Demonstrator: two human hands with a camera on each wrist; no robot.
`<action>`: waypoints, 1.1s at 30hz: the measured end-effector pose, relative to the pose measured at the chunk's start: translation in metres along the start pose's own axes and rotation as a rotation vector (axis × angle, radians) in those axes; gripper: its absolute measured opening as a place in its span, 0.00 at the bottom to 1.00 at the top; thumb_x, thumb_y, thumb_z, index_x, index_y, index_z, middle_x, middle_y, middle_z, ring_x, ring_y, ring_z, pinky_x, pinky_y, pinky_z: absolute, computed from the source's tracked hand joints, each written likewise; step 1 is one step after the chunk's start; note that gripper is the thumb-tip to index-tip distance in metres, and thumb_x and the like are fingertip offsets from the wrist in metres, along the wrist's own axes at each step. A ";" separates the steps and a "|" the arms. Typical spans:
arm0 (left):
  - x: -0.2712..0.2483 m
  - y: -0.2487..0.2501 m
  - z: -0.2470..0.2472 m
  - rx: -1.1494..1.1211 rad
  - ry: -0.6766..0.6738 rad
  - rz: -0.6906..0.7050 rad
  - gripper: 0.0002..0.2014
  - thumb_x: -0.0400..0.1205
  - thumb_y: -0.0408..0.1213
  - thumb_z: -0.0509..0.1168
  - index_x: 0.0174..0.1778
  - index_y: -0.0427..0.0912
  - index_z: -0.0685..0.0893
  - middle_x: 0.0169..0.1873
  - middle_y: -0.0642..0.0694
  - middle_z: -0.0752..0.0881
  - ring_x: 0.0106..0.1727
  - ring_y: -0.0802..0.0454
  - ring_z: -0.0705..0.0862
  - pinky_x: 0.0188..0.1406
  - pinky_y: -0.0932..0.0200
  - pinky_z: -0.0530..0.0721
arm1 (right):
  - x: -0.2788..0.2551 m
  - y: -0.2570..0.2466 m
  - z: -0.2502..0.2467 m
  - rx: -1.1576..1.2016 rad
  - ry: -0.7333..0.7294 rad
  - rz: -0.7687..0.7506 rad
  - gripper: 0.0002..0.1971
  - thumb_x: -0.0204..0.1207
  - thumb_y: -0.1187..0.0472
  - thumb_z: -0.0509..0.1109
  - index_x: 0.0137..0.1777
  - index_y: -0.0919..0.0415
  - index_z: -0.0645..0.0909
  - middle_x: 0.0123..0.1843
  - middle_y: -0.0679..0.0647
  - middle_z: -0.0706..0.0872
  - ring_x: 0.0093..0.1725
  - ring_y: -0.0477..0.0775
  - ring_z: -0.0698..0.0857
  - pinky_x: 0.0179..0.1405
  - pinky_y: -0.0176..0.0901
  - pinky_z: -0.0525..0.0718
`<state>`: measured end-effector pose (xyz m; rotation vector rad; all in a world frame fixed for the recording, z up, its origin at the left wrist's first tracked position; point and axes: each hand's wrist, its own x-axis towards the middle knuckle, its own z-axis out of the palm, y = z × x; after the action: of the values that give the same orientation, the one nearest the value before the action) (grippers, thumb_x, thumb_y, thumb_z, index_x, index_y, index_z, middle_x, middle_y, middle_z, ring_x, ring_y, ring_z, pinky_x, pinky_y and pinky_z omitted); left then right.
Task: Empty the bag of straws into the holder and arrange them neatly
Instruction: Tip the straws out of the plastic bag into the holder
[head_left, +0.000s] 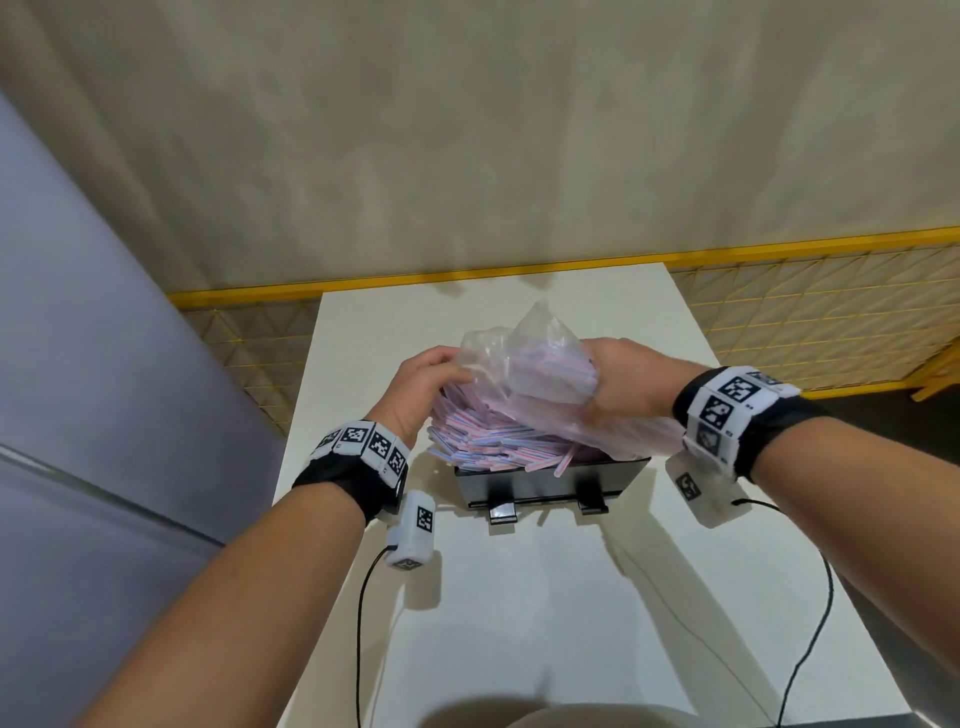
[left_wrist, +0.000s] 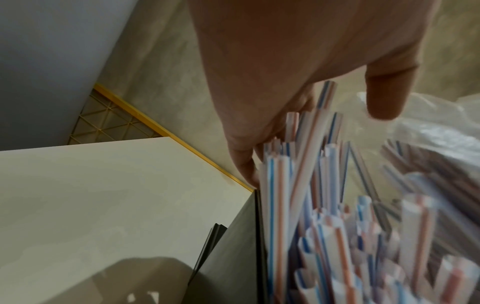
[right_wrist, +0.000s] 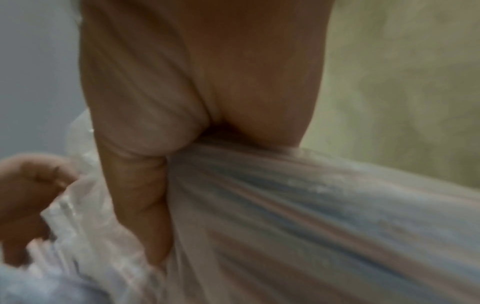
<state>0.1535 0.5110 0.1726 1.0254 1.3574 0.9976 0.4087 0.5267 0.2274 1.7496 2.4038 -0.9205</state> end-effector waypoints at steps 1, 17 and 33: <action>0.000 0.001 0.000 0.003 -0.001 0.005 0.16 0.67 0.38 0.71 0.50 0.43 0.92 0.37 0.49 0.91 0.40 0.50 0.86 0.39 0.57 0.81 | 0.000 0.002 -0.006 0.009 -0.013 0.009 0.25 0.63 0.59 0.83 0.59 0.48 0.81 0.51 0.48 0.89 0.51 0.54 0.88 0.51 0.50 0.89; 0.013 -0.001 -0.001 0.052 0.028 -0.105 0.15 0.84 0.56 0.66 0.56 0.49 0.86 0.48 0.45 0.88 0.46 0.45 0.85 0.44 0.53 0.78 | 0.003 0.012 -0.018 -0.053 0.004 0.018 0.23 0.63 0.59 0.84 0.57 0.48 0.81 0.48 0.49 0.88 0.47 0.55 0.86 0.38 0.43 0.82; -0.013 0.023 -0.012 0.578 0.130 0.351 0.42 0.75 0.72 0.62 0.83 0.52 0.70 0.81 0.52 0.73 0.82 0.55 0.69 0.81 0.52 0.66 | 0.010 0.000 -0.003 -0.058 -0.038 -0.072 0.22 0.65 0.59 0.82 0.59 0.47 0.81 0.49 0.50 0.90 0.49 0.56 0.88 0.50 0.50 0.90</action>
<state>0.1422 0.5042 0.1984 1.6995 1.6574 0.9539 0.4058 0.5370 0.2268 1.6218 2.4579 -0.8728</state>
